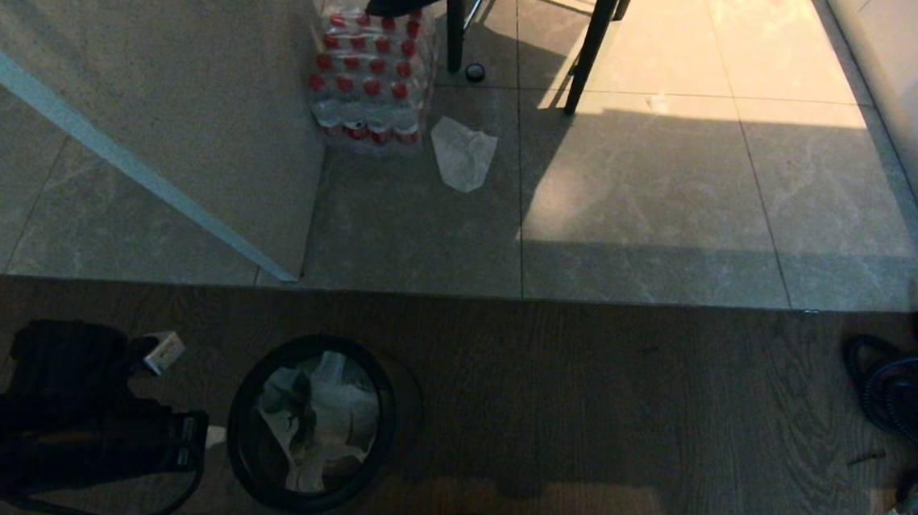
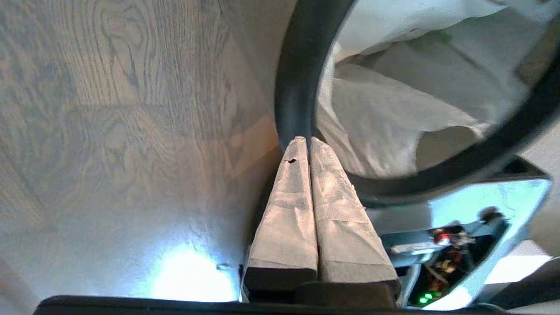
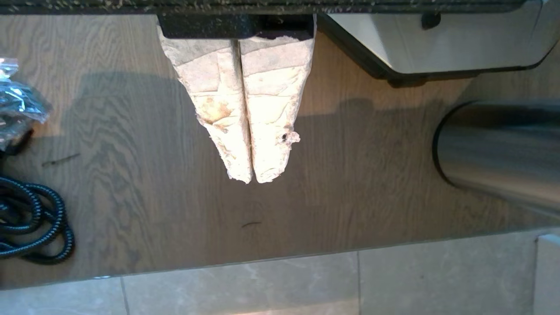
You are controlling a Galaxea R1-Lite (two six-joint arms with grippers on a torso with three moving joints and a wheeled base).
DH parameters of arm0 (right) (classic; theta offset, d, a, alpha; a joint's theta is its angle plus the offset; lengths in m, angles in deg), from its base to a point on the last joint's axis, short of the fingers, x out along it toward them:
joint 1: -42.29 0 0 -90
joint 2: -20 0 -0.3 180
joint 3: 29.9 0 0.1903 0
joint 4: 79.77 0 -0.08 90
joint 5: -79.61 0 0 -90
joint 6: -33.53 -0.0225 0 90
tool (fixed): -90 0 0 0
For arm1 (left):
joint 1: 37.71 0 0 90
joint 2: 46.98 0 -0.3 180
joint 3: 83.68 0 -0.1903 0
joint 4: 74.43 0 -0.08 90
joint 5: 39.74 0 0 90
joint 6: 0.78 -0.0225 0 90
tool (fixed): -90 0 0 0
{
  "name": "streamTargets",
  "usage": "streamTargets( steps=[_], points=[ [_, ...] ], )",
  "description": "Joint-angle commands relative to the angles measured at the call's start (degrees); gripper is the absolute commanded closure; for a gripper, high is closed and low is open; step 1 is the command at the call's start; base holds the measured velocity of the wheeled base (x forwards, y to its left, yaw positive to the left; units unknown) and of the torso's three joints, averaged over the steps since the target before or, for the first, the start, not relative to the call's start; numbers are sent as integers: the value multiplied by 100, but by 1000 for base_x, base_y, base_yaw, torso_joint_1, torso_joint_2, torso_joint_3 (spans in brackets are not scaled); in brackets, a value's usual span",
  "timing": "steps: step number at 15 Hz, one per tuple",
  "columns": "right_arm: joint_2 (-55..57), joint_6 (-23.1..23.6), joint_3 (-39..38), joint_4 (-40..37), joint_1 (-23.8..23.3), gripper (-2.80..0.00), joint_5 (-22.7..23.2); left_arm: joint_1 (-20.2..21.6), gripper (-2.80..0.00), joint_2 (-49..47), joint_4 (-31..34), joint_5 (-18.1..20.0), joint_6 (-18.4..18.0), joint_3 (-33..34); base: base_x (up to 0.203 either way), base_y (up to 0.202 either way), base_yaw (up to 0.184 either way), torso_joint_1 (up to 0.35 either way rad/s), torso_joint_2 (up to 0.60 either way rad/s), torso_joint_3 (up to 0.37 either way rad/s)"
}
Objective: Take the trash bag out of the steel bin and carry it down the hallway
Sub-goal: Place the outer trash can on the ground
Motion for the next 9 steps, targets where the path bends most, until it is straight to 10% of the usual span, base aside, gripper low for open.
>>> streamTargets(
  steps=[1,2,3,9],
  points=[
    [-11,-2,0,-1,-2,0,2,-4,0,-328,-133,-1,-70,-3,0,0,0,0,0,0],
    [-11,-2,0,-1,-2,0,2,-10,0,-323,-138,-3,-80,-9,0,0,0,0,0,0],
    [-11,-2,0,-1,-2,0,2,-49,-280,-309,-138,-10,-101,-39,0,0,0,0,0,0],
    [-11,-2,0,-1,-2,0,2,-58,-280,-240,-138,-68,-136,-287,0,0,0,0,0,0]
  ],
)
